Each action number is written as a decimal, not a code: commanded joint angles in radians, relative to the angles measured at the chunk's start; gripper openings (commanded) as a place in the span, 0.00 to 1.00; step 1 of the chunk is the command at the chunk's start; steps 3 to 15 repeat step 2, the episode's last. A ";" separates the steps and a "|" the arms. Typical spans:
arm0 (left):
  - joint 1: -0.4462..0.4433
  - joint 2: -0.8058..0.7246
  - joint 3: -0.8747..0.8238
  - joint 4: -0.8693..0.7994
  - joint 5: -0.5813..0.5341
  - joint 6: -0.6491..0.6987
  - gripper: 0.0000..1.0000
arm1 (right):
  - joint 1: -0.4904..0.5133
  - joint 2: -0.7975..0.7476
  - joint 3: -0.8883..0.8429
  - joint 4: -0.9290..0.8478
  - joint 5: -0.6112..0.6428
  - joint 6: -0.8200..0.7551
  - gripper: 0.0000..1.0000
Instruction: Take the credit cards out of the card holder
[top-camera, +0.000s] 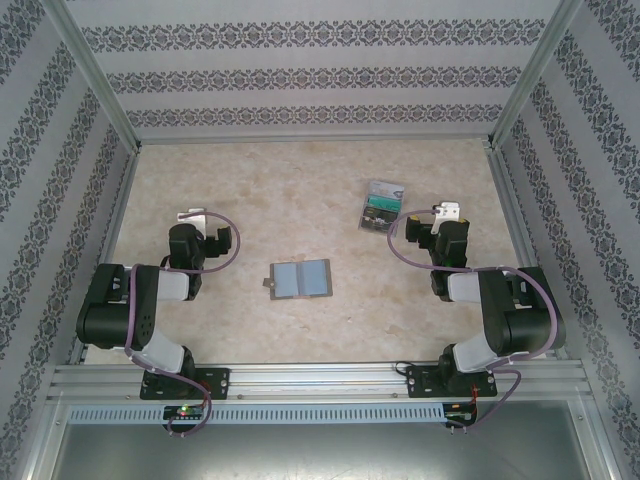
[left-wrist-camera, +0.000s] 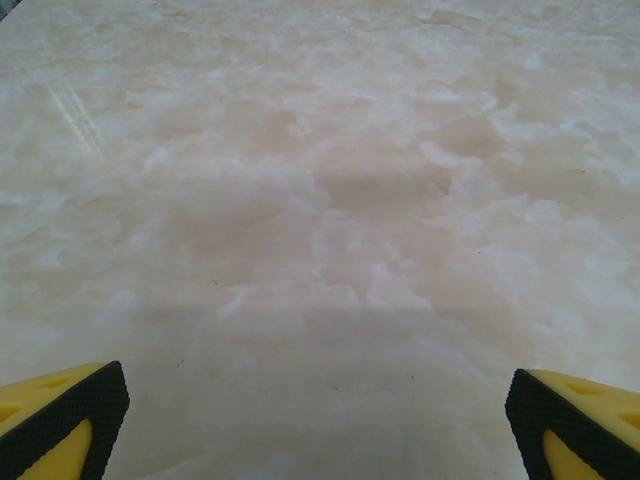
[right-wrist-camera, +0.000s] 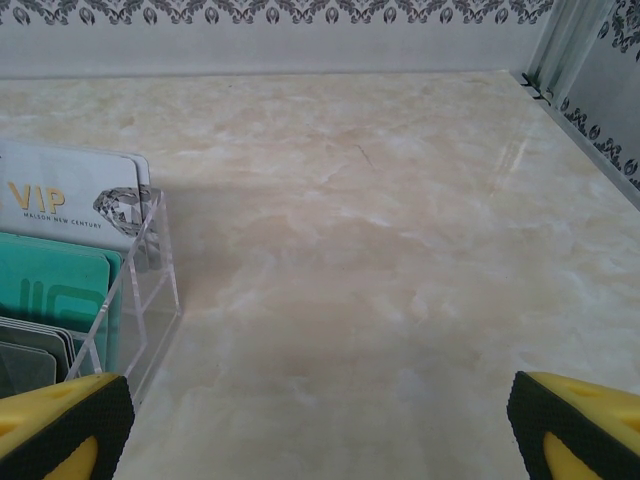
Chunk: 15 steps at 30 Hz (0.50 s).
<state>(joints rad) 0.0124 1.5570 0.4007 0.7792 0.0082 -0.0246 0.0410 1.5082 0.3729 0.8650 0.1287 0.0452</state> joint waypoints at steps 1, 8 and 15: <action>-0.009 0.003 0.020 0.035 0.020 0.023 1.00 | -0.008 -0.003 0.008 0.031 -0.019 -0.009 0.98; -0.009 0.002 0.018 0.036 0.019 0.022 1.00 | -0.009 -0.002 0.008 0.031 -0.020 -0.008 0.98; -0.009 0.002 0.018 0.036 0.019 0.022 1.00 | -0.009 -0.002 0.008 0.031 -0.020 -0.008 0.98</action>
